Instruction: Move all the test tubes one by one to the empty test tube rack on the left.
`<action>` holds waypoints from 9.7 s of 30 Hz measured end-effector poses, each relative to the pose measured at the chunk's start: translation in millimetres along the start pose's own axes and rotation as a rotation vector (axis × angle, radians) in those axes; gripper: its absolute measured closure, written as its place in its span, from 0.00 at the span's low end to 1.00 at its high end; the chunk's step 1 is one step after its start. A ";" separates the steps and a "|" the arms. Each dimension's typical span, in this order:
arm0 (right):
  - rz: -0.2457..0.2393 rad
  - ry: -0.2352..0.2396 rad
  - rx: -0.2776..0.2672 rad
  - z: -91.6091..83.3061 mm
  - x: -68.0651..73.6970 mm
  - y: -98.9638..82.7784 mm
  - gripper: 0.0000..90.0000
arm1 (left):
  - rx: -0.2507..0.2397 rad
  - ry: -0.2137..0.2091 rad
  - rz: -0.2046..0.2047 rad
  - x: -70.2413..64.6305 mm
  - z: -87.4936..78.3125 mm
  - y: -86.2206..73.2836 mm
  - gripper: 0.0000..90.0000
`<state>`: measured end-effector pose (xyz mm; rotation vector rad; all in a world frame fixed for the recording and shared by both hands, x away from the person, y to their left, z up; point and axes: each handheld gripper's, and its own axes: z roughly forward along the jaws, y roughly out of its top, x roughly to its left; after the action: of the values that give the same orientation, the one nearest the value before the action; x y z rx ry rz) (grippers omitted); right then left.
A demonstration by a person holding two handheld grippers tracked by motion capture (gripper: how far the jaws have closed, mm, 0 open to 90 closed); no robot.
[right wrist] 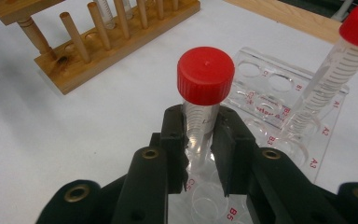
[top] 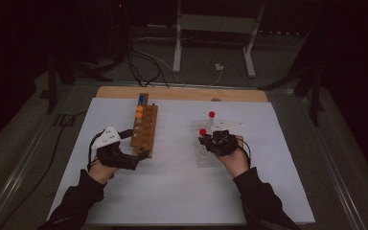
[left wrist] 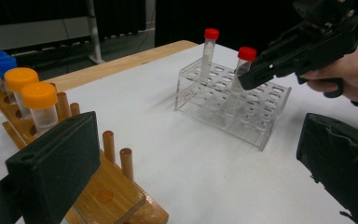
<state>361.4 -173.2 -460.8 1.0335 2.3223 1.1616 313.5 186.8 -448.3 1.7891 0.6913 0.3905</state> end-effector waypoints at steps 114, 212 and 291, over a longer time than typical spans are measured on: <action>-0.118 0.307 -0.089 -34.7 81.2 10.3 0.42 | 0.028 -0.216 0.115 -40.5 27.3 53.4 0.80; -0.037 0.341 -0.197 -61.6 58.1 15.2 0.00 | 0.080 0.120 -0.031 65.9 24.3 19.9 0.58; 0.025 -0.101 -0.172 -17.2 -58.6 36.4 0.83 | 0.025 -0.044 -0.010 15.6 -9.4 21.6 0.02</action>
<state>407.5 -211.3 -422.3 1.0365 2.0972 1.2643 325.7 199.2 -426.1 1.8120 0.6763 0.3358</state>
